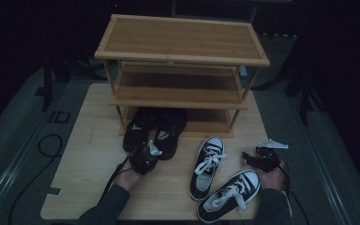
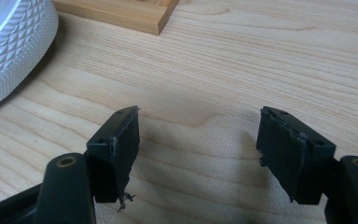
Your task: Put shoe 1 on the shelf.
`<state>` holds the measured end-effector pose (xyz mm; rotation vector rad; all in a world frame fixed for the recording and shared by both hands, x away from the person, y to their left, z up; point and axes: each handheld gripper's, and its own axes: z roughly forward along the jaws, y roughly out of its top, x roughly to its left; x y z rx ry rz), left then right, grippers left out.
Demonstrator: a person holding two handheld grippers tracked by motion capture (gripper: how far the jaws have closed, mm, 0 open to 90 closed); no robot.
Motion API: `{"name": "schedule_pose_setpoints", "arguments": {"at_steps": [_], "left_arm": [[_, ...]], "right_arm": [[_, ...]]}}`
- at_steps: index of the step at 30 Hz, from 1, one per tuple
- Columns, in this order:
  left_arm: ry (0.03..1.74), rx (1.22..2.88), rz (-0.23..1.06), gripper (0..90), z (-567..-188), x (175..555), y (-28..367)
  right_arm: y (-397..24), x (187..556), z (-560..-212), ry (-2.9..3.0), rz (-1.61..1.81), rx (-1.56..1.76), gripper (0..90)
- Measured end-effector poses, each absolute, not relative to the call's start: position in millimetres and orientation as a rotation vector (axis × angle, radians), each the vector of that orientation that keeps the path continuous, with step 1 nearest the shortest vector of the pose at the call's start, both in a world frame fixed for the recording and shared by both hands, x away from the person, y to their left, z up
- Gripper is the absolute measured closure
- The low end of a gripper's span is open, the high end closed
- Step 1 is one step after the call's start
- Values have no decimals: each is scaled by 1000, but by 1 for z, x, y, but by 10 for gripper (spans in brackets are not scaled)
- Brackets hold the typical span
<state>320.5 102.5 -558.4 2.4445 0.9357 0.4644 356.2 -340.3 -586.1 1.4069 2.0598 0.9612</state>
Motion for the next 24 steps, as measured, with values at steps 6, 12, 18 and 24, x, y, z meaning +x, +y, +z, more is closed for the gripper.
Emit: {"name": "schedule_pose_setpoints", "arguments": {"at_steps": [6,12,18,24], "left_arm": [[978,2422,462,900,-558,329,99],[1047,2366,481,900,-553,339,100],[1069,2353,469,900,-553,344,98],[1046,2355,467,891,-552,340,96]], "right_arm": [[-340,356,-586,2059,962,1408,293],[-340,356,-586,2060,961,1407,293],[-340,356,-586,2060,961,1407,293],[-340,356,-586,2060,961,1407,293]]}}
